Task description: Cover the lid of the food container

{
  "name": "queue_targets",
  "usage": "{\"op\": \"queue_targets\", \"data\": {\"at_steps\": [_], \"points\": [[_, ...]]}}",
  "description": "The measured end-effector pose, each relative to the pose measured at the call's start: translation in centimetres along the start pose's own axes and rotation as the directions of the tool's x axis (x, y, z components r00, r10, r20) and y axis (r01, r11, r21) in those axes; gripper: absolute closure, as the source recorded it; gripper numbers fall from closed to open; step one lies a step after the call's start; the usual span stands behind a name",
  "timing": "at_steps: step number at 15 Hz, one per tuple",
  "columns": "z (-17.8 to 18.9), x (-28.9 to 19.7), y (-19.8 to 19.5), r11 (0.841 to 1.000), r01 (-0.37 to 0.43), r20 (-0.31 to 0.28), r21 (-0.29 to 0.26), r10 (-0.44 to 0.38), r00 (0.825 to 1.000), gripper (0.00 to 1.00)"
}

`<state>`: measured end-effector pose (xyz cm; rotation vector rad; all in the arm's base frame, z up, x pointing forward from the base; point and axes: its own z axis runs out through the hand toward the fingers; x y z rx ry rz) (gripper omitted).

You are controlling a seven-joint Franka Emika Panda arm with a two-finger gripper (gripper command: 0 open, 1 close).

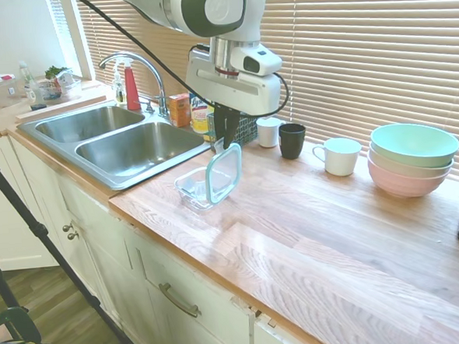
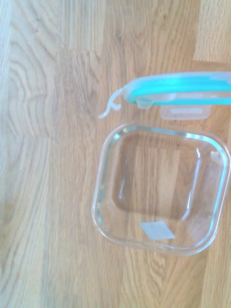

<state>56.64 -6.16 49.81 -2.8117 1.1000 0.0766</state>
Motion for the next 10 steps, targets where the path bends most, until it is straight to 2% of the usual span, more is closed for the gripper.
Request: {"op": "queue_targets", "data": {"at_steps": [10], "points": [[0.2, -1.8, -2.2, 1.0, -0.004, -0.004, -0.01, 0.004, 1.0, 1.0]]}}
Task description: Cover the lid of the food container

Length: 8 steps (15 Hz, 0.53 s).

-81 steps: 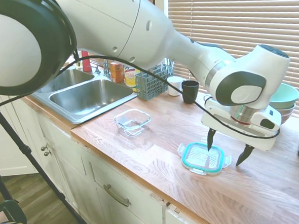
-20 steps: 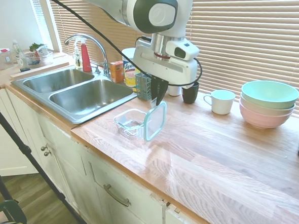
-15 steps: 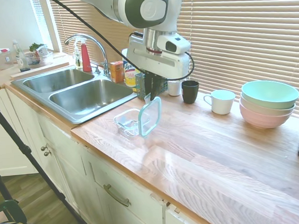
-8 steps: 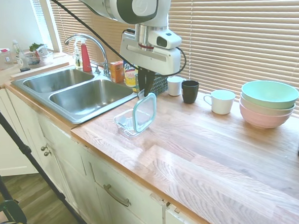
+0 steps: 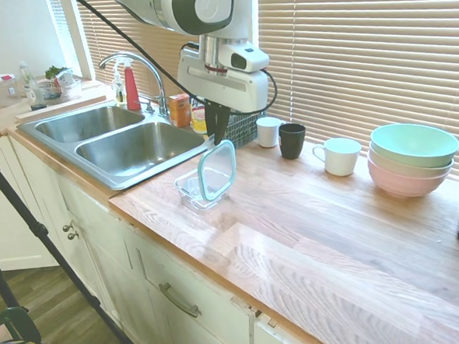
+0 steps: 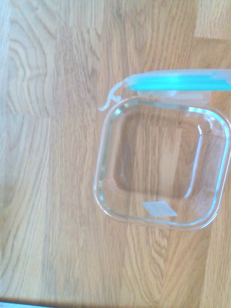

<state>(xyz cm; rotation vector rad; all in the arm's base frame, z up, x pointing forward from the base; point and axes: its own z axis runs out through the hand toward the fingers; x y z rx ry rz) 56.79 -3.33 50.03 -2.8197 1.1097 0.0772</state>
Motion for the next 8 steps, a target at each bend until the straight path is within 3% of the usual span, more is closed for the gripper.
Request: {"op": "queue_targets", "data": {"at_steps": [8], "points": [[0.1, -1.7, -2.1, 1.0, 0.004, -0.007, -0.014, -0.004, 1.0, 1.0]]}}
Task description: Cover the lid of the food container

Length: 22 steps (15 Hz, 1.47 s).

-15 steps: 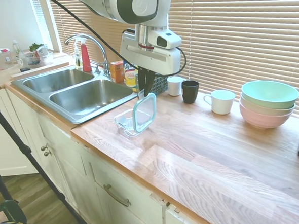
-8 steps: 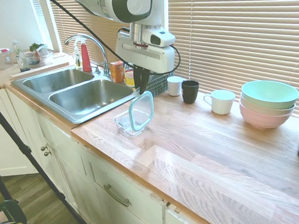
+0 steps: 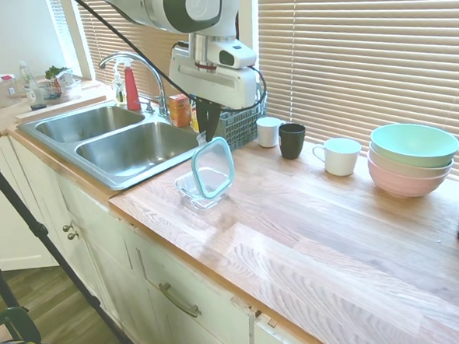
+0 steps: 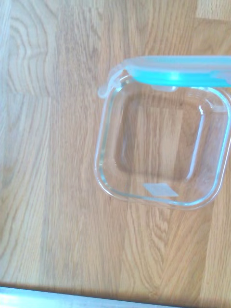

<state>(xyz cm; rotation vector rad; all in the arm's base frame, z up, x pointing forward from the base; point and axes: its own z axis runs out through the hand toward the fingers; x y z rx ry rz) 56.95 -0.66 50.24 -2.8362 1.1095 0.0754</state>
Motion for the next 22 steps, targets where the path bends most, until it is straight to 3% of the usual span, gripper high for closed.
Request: {"op": "queue_targets", "data": {"at_steps": [10, 16, 22], "points": [[2.0, -2.9, -6.1, 0.998, 0.0, -0.025, -0.064, -0.001, 1.0, 1.0], [5.5, -4.1, -9.4, 0.991, 0.001, -0.031, -0.132, -0.005, 0.999, 1.0], [8.7, -6.6, -12.0, 0.983, 0.017, -0.081, -0.185, -0.032, 0.996, 1.0]]}}
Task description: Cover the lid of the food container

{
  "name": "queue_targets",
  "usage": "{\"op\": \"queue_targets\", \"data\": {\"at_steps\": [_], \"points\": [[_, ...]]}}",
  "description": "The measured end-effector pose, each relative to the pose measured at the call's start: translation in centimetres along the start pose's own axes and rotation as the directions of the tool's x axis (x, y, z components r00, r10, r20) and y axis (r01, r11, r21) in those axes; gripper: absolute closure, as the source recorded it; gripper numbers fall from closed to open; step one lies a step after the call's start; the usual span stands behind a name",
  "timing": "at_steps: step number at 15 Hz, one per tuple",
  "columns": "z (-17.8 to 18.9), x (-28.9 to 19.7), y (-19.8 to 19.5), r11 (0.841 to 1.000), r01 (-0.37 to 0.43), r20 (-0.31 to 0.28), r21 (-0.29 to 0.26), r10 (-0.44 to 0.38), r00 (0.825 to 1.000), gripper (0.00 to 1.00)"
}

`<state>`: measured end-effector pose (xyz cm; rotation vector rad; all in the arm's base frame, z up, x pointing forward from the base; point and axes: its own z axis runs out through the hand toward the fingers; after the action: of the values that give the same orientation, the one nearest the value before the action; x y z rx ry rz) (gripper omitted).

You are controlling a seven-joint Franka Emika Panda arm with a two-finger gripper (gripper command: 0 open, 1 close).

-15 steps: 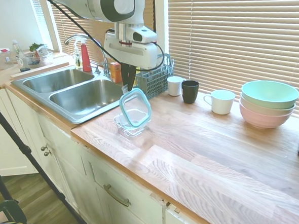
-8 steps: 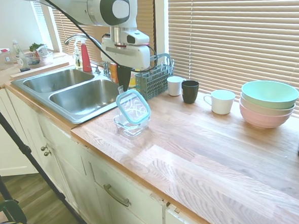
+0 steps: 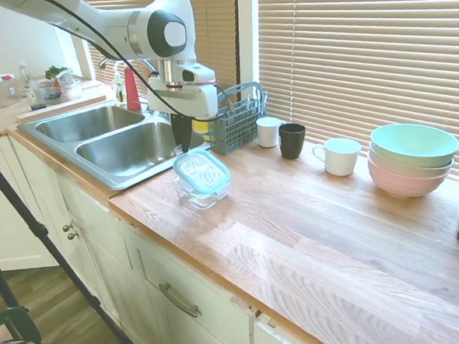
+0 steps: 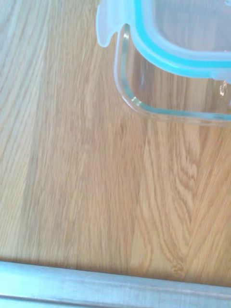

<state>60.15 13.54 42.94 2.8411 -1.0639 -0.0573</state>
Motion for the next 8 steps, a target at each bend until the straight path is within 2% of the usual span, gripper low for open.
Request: {"op": "queue_targets", "data": {"at_steps": [8], "points": [[3.9, -0.9, -2.4, 0.999, 0.005, -0.015, -0.044, -0.006, 1.0, 1.0]]}}
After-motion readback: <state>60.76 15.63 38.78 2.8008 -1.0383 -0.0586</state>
